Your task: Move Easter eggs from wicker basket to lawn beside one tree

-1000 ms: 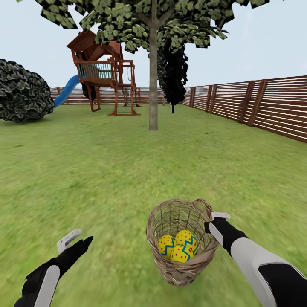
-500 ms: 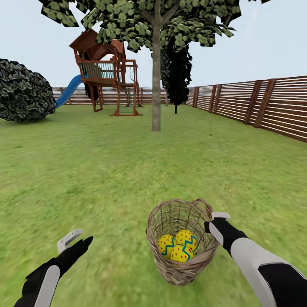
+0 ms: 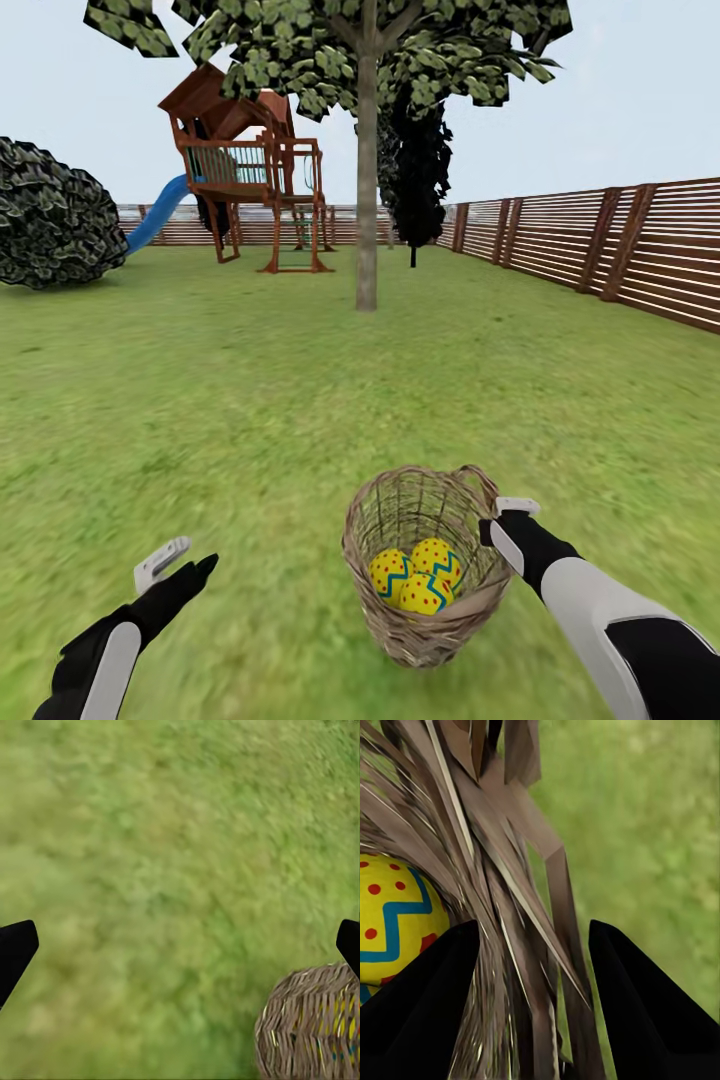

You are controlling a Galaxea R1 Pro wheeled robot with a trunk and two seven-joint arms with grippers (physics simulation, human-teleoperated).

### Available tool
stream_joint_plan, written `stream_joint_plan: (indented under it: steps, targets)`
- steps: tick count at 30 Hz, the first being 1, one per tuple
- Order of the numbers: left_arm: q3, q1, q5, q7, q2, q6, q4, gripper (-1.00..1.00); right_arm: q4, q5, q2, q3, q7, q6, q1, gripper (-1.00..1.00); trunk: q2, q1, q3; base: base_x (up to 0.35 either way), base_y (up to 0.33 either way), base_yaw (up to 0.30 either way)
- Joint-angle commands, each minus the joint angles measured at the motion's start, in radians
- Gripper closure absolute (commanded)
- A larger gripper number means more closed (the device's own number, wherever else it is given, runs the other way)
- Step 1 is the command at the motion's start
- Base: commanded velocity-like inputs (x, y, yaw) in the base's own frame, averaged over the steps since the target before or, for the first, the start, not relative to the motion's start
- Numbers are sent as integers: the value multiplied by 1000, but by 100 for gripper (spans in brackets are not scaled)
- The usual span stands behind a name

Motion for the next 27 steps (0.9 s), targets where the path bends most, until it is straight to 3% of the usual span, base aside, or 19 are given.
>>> stream_joint_plan:
  steps: [1, 27]
  targets:
    - [1, -1, 10, 7, 0, 5, -1, -100, -3, -11, -1, 5, -6, 5, 0, 100, 0, 0, -1, 334, 0, 0]
    - [0, -1, 11, 7, -2, 5, -1, -100, -3, -11, -1, 5, -6, 4, 0, 100, 0, 0, -1, 334, 0, 0]
